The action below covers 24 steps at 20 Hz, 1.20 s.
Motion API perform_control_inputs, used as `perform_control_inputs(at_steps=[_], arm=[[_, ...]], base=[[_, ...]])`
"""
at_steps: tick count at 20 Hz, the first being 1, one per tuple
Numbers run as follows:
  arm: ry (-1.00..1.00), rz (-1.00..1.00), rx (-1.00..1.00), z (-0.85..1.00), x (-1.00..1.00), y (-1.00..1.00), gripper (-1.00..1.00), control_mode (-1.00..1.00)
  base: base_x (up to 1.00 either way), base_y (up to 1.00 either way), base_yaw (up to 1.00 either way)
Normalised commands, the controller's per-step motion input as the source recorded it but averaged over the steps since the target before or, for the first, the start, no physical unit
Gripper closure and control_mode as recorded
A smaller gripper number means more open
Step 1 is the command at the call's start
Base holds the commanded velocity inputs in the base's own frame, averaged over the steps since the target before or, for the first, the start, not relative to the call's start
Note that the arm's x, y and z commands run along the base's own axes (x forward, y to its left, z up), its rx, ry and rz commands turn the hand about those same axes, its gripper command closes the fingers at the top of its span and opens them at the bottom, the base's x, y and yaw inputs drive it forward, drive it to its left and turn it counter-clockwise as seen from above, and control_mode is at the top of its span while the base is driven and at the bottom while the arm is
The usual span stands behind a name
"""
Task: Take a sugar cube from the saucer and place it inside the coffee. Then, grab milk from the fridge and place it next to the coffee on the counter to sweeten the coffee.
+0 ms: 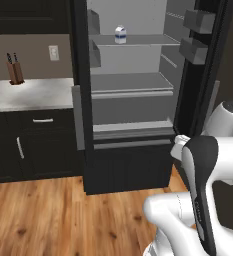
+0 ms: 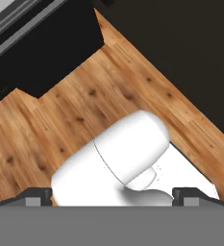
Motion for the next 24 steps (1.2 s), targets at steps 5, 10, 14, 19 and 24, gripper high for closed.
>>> perform_control_inputs(at_steps=[5,10,14,19,24], arm=[[0.0,0.0,0.0,0.0,0.0,0.0,-1.0,1.0],[0.0,0.0,0.0,0.0,0.0,0.0,-1.0,1.0],[0.0,0.0,0.0,0.0,0.0,0.0,-1.0,1.0],[0.0,0.0,0.0,0.0,0.0,0.0,-1.0,1.0],[0.0,0.0,0.0,0.0,0.0,0.0,-1.0,1.0]], base=[[1.0,-0.26,0.0],[1.0,-0.35,0.0],[1.0,-0.4,0.0],[0.93,-0.4,0.02],[0.34,-0.17,0.14]])
